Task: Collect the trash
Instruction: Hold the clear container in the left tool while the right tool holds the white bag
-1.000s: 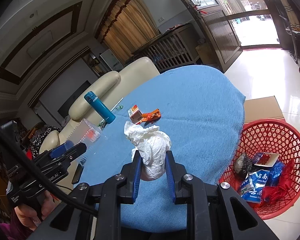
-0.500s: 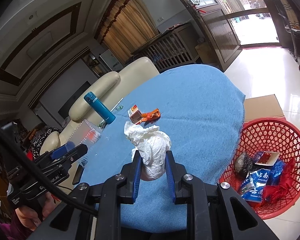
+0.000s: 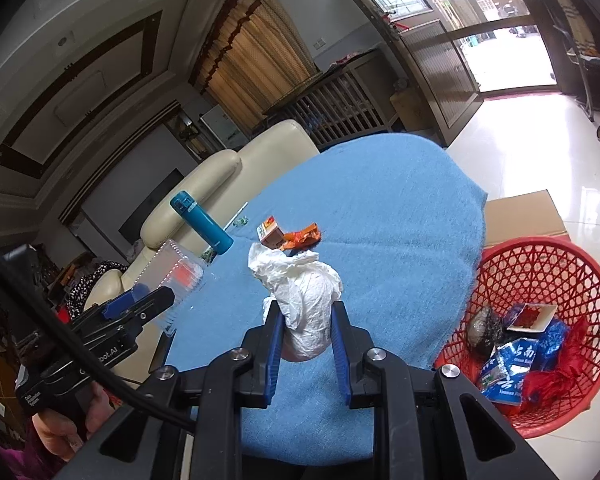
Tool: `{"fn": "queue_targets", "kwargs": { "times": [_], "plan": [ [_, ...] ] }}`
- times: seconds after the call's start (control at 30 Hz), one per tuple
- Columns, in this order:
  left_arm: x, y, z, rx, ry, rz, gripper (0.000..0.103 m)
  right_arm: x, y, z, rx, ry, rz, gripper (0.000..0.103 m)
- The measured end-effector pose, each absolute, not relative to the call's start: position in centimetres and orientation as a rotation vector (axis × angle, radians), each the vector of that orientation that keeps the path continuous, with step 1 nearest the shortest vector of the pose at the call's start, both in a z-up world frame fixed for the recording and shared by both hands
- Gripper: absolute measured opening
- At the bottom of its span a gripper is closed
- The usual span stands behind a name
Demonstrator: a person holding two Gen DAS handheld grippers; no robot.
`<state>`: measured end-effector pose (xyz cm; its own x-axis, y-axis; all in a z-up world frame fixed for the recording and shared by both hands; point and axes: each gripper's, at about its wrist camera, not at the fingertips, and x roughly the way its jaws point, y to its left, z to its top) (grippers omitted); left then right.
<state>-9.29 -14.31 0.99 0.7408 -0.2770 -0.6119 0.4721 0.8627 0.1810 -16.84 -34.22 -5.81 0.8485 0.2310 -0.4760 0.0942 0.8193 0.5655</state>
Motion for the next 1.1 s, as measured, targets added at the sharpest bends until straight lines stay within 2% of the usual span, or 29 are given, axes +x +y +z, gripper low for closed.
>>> {"fn": "queue_targets", "kwargs": {
  "times": [1.1],
  "plan": [
    [-9.6,-12.3,0.8,0.313,0.579,-0.366,0.059,-15.1,-31.3,-6.3,0.569,0.622,0.104,0.025]
  ]
}}
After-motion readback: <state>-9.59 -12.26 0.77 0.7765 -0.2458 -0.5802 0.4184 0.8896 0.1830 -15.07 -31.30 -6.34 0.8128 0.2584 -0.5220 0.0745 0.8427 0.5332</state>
